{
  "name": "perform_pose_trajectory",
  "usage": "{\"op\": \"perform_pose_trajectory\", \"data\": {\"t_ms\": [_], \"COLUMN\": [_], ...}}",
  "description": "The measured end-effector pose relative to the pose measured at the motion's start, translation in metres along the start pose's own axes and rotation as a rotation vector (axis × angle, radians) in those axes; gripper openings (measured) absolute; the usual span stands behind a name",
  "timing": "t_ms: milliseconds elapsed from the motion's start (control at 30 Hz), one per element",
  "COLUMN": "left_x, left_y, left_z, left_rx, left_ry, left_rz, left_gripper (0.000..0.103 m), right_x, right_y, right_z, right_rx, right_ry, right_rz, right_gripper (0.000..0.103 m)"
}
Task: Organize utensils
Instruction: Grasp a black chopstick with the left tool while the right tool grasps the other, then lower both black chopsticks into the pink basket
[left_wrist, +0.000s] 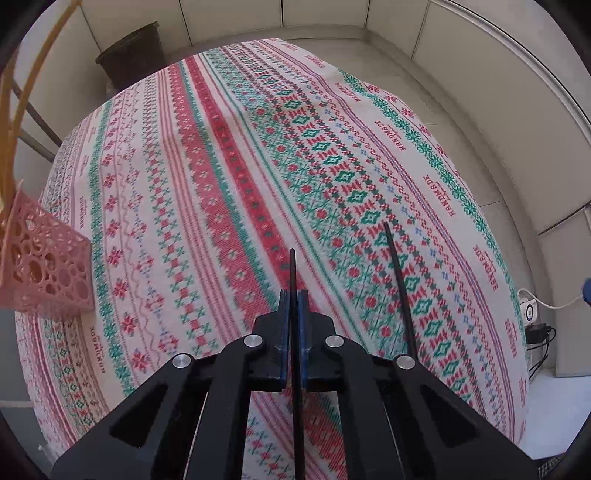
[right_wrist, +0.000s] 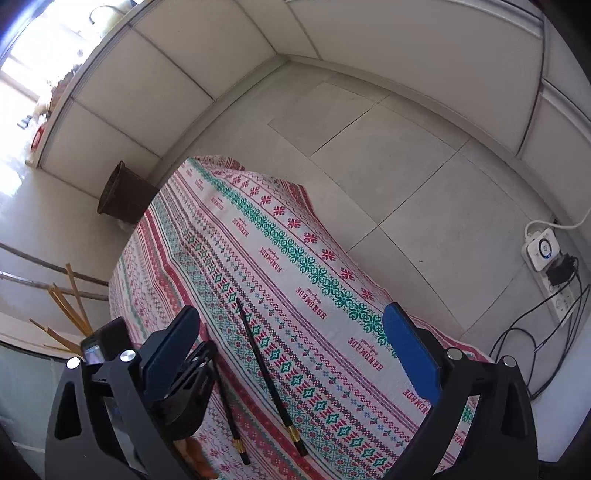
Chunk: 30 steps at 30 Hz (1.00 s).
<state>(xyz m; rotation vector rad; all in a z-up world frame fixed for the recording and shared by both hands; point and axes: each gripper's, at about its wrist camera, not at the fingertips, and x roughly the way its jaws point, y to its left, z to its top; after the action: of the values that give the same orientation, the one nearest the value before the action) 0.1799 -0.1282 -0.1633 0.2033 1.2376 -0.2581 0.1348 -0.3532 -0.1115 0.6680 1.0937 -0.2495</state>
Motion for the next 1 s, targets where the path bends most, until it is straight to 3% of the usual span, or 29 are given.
{"op": "perform_pose_trajectory", "data": {"t_ms": [367,433,467,567,700,767,867,1000], "left_x": [-0.117,-0.134,-0.142,-0.160,-0.177,-0.181,-0.186,-0.200], "left_y": [0.074,0.092,0.100,0.121,0.142,0.152,0.164,0.174], "left_z": [-0.046,-0.057,-0.061,-0.067,-0.074,-0.074,-0.077,-0.080], "left_rx": [-0.047,-0.070,-0.085,-0.123,-0.164,-0.189,-0.222,-0.251], "left_ry": [-0.197,-0.240,-0.261,-0.314,-0.361,-0.376,-0.392,-0.420], "left_rz": [-0.015,-0.005,-0.003,0.004,0.013,0.012,0.001,-0.004], "left_gripper": [0.004,0.004,0.004,0.004,0.004,0.004,0.004,0.004], "right_x": [0.096,0.113,0.121,0.118,0.109,0.104,0.089,0.045], "right_y": [0.087,0.094,0.095,0.104,0.106,0.106,0.102,0.116], "right_z": [-0.023,-0.030,-0.034,-0.041,-0.050,-0.057,-0.066,-0.078], "right_rx": [-0.349,-0.391,-0.404,-0.460,-0.447,-0.450,-0.395,-0.402], "right_ry": [0.120,0.154,0.176,0.119,0.112,0.107,0.124,0.059], "right_rz": [-0.177,-0.211,-0.230,-0.252,-0.195,-0.178,-0.073,0.025], "right_gripper": [0.096,0.092,0.081,0.066,0.009,0.006,0.005,0.005]}}
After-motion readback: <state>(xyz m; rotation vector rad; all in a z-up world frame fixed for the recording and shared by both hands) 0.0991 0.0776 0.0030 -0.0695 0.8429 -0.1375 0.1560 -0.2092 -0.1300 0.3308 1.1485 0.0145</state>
